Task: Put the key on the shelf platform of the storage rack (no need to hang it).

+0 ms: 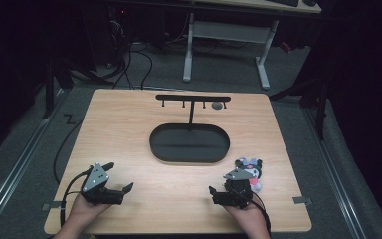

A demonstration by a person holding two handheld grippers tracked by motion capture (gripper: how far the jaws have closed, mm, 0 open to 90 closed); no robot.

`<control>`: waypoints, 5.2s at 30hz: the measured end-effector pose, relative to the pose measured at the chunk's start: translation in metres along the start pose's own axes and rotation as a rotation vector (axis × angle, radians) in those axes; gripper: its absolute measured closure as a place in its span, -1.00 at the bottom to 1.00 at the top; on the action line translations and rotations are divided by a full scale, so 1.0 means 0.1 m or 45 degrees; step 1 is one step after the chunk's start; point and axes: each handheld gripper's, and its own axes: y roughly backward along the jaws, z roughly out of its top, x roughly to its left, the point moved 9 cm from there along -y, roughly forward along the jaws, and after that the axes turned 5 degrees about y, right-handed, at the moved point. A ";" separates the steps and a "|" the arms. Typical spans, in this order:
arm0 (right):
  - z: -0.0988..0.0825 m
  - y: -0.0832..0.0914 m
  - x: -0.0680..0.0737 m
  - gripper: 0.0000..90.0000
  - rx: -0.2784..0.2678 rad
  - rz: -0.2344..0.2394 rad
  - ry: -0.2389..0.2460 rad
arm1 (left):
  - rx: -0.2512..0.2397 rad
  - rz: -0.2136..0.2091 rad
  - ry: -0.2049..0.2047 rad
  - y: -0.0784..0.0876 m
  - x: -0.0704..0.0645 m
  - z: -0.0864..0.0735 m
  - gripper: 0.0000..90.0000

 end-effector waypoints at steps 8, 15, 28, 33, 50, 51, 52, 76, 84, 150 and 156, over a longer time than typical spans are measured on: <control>0.09 0.01 0.01 -0.50 0.133 0.017 0.039 | 0.006 -0.065 0.034 -0.13 -0.02 -0.04 -0.87; 0.19 0.02 0.07 -0.46 0.165 0.040 0.050 | -0.024 -0.064 0.019 -0.17 -0.04 -0.02 -0.81; 0.19 -0.02 0.13 -0.50 0.274 0.074 0.050 | -0.072 -0.048 0.029 -0.16 -0.02 0.03 -0.81; 0.23 0.03 0.12 -0.48 0.299 0.130 0.011 | -0.060 -0.051 0.016 -0.13 -0.05 0.00 -0.81; 0.34 0.14 -0.02 -0.48 0.381 0.071 0.097 | -0.071 -0.030 0.041 -0.05 0.02 -0.03 -0.82; 0.34 0.15 -0.03 -0.48 0.383 0.068 0.085 | -0.067 -0.027 0.033 -0.05 0.02 -0.04 -0.82; 0.34 0.16 -0.05 -0.48 0.390 0.067 0.086 | -0.065 -0.026 0.030 -0.05 0.01 -0.04 -0.82; 0.07 0.57 -0.69 -0.48 0.451 -0.095 -0.022 | -0.042 -0.038 0.002 -0.07 -0.02 -0.06 -0.82; 0.00 0.61 -0.80 -0.51 0.458 -0.118 -0.075 | -0.037 -0.045 -0.002 -0.07 -0.03 -0.06 -0.82; -0.29 0.41 -0.89 0.07 0.488 -0.143 -0.193 | -0.004 -0.064 -0.035 -0.09 -0.07 -0.09 -0.82; -0.19 0.47 -0.88 0.07 0.453 -0.135 -0.175 | -0.001 -0.064 -0.035 -0.09 -0.07 -0.09 -0.82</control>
